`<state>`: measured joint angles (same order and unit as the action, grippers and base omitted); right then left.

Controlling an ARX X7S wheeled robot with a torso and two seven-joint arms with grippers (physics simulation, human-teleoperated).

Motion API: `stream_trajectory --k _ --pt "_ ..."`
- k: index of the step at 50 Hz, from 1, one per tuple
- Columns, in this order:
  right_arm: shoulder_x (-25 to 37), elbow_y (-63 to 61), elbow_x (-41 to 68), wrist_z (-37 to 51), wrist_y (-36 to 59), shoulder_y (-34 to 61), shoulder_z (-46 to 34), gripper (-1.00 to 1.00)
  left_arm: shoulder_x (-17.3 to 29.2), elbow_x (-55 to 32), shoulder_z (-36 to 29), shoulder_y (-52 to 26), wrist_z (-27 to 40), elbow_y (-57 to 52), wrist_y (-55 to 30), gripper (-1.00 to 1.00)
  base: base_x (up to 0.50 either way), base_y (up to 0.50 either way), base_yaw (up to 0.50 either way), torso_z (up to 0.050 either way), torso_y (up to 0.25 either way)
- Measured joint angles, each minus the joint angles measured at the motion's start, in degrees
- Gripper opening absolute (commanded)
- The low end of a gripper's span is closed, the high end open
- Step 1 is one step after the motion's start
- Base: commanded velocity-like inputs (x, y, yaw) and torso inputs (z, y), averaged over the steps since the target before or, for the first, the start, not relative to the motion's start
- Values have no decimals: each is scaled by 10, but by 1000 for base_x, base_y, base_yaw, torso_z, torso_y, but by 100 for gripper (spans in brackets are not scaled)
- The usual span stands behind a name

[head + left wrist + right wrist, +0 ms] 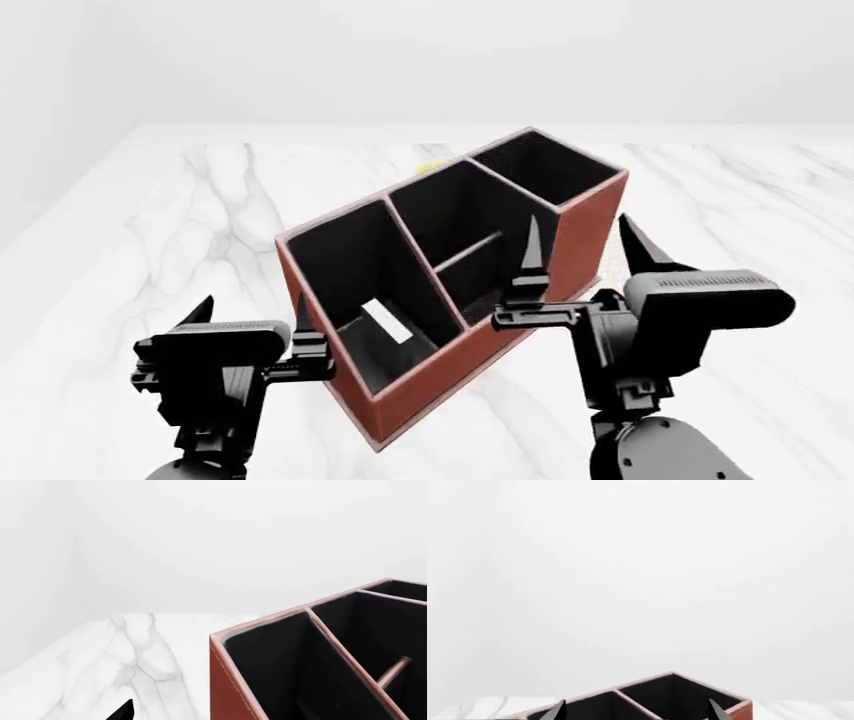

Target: Pick up the book and place it in the left compartment of the caddy.

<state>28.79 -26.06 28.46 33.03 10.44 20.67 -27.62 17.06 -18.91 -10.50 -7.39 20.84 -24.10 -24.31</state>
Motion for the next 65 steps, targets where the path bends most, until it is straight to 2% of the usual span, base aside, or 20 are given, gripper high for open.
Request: stream_trajectory --k 9,19,44,65 --pt "9 -45 -29 20 -40 -22 15 100 1 -2 -2 0 2 1 2 100 0 0 0 0 0" --pt "24 -100 -26 34 -26 -11 25 100 2 -3 -4 1 3 4 5 100 0 0 0 0 0" --pt "28 -148 68 46 121 164 37 100 7 -8 -8 -1 9 4 6 100 0 0 0 0 0" --pt "25 -155 91 57 167 242 46 100 12 -13 -10 -3 14 0 4 100 0 0 0 0 0"
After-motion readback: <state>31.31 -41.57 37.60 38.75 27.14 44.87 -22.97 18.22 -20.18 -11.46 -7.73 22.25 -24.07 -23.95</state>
